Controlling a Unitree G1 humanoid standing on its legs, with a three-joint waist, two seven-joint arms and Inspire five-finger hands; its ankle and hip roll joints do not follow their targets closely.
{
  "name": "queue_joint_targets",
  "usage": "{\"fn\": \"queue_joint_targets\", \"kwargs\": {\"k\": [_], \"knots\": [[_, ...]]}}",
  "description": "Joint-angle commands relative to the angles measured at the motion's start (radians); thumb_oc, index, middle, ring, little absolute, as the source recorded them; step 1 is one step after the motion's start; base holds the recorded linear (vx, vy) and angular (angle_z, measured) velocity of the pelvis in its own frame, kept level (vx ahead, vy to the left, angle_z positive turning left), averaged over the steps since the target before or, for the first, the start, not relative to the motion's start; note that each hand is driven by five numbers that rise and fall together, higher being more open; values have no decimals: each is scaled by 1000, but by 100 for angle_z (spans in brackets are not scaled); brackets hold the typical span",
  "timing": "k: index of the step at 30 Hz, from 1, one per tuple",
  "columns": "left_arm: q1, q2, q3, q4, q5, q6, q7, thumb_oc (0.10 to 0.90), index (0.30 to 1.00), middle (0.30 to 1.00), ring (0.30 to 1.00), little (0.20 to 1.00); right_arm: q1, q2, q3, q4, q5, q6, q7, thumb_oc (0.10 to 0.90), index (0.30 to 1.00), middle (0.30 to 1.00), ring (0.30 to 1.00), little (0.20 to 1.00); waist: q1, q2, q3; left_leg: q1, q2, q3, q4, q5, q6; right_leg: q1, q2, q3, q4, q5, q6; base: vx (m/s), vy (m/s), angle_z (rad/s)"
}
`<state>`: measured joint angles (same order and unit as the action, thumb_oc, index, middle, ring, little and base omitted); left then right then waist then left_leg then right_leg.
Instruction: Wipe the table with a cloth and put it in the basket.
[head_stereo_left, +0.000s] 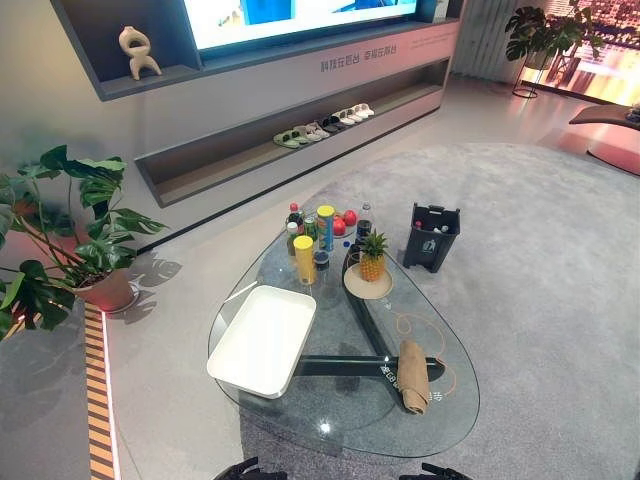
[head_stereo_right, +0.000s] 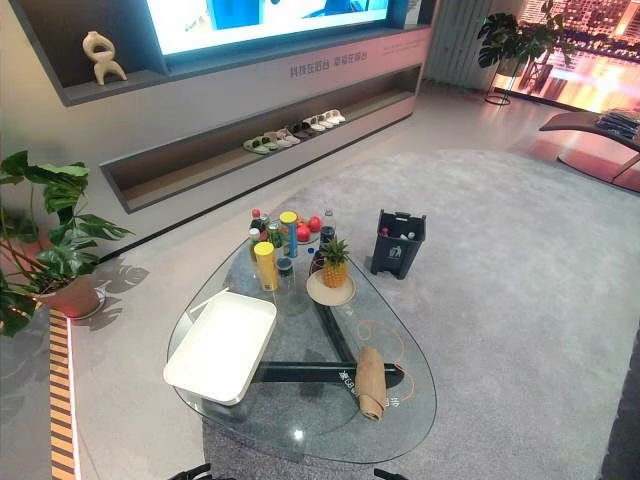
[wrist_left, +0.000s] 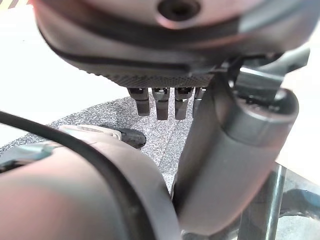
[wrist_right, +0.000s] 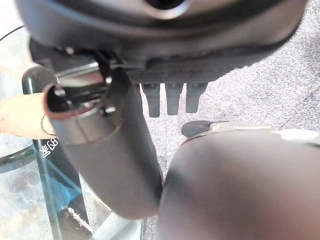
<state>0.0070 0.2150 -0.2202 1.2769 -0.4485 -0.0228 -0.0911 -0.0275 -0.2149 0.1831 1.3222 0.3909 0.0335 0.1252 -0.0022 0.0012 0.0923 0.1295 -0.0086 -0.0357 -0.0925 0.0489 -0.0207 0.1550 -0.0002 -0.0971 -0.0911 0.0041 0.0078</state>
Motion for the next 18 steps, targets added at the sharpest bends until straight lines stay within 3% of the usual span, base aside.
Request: {"fn": "queue_joint_targets", "kwargs": {"k": [1,18], "knots": [[-75,-49,-5,38,26,-26,-7,800,900,900,900,900,-26,-3,32,38,-43,11,21,800,900,900,900,900,7,-9,24,34,-22,43,15,-102,14,0,-27,14,28,-32,54,0,0,0],[-69,-49,-13,33,22,-27,-7,800,900,900,900,900,-29,-10,26,39,-26,0,37,800,900,900,900,900,8,-6,29,29,-22,40,15,-101,15,-5,-25,14,26,-30,53,2,-1,0]]}}
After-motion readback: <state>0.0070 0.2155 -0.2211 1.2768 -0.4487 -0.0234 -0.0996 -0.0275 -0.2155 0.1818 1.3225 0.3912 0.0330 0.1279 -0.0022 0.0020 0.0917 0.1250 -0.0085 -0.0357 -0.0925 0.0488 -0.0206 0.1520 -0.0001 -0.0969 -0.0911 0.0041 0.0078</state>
